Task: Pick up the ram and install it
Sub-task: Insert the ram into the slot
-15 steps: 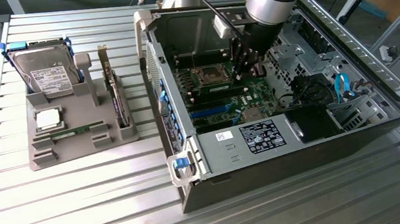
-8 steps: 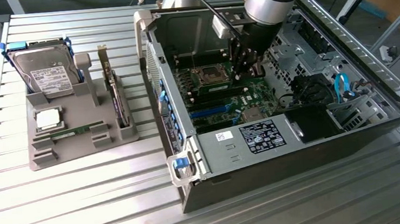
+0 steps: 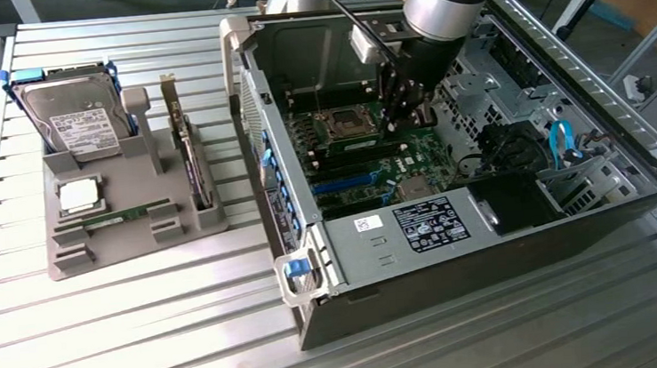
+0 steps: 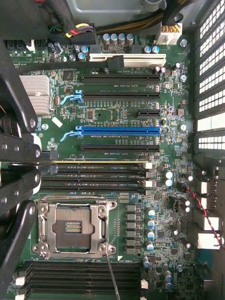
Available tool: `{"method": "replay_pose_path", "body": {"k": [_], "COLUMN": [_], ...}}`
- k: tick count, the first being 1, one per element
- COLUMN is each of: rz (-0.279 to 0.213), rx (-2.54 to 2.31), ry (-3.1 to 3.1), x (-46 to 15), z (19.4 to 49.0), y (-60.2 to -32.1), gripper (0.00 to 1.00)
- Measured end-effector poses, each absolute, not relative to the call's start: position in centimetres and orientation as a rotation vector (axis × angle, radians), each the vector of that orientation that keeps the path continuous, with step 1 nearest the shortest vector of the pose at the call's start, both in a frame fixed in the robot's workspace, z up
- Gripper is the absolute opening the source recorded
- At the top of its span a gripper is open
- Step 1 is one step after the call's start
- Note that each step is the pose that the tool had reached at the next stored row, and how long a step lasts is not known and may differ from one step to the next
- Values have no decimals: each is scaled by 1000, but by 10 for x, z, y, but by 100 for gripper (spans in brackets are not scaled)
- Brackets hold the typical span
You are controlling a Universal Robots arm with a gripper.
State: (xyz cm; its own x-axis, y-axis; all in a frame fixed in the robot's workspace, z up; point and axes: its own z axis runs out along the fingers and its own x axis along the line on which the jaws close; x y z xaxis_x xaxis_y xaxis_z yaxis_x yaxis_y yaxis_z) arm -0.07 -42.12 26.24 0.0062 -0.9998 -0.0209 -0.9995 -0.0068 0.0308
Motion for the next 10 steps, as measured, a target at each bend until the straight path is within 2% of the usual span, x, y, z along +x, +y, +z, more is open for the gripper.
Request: {"method": "replay_pose_path", "body": {"k": [10], "rz": [-57], "rx": [2223], "ry": [-2209], "x": [-1], "z": [261], "y": [-416], "gripper": [12]}}
